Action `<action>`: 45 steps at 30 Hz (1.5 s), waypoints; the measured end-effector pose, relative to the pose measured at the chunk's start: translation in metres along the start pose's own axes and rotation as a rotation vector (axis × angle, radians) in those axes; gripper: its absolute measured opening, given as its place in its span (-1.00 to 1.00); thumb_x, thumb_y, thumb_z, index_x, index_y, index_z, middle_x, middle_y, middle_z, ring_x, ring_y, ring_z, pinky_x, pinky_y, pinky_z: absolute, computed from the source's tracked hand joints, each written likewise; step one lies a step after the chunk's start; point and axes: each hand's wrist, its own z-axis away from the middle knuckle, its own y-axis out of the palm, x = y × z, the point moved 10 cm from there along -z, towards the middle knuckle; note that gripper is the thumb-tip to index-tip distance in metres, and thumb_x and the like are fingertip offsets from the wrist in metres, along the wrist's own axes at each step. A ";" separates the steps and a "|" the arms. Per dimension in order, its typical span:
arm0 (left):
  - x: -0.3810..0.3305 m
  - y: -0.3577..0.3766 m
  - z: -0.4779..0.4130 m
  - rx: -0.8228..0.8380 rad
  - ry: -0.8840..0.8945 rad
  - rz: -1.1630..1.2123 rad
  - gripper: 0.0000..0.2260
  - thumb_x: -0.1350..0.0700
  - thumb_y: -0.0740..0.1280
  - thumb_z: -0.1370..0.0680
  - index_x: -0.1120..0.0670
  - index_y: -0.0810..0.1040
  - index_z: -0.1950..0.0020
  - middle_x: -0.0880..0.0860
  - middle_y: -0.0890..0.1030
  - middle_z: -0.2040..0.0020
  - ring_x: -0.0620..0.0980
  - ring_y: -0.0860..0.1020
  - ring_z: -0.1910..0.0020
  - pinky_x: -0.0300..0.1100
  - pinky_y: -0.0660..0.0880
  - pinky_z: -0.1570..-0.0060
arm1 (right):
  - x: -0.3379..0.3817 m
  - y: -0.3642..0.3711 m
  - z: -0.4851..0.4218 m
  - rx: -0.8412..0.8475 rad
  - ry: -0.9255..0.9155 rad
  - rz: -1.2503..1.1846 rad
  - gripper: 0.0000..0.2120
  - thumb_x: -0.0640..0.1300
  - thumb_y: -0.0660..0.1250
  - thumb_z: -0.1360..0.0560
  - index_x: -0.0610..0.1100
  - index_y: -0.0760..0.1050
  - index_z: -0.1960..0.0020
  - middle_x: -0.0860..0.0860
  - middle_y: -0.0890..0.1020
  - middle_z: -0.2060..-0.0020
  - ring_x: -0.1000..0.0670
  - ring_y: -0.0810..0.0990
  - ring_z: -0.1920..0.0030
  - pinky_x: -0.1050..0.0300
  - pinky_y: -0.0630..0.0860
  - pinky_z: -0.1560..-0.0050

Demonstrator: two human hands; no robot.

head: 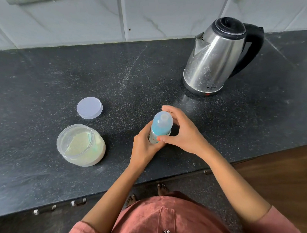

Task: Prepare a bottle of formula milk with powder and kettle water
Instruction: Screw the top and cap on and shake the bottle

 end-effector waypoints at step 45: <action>0.004 0.000 -0.001 -0.003 -0.001 -0.039 -0.52 0.08 0.48 -0.33 -0.16 0.43 -0.18 -0.20 0.59 -0.02 -0.28 0.55 -0.03 -0.29 0.49 -0.01 | -0.003 0.002 -0.002 -0.146 -0.023 0.054 -0.41 -0.19 0.55 -0.22 -0.14 0.40 -0.18 0.04 0.42 -0.05 0.22 0.42 0.00 0.56 0.30 0.00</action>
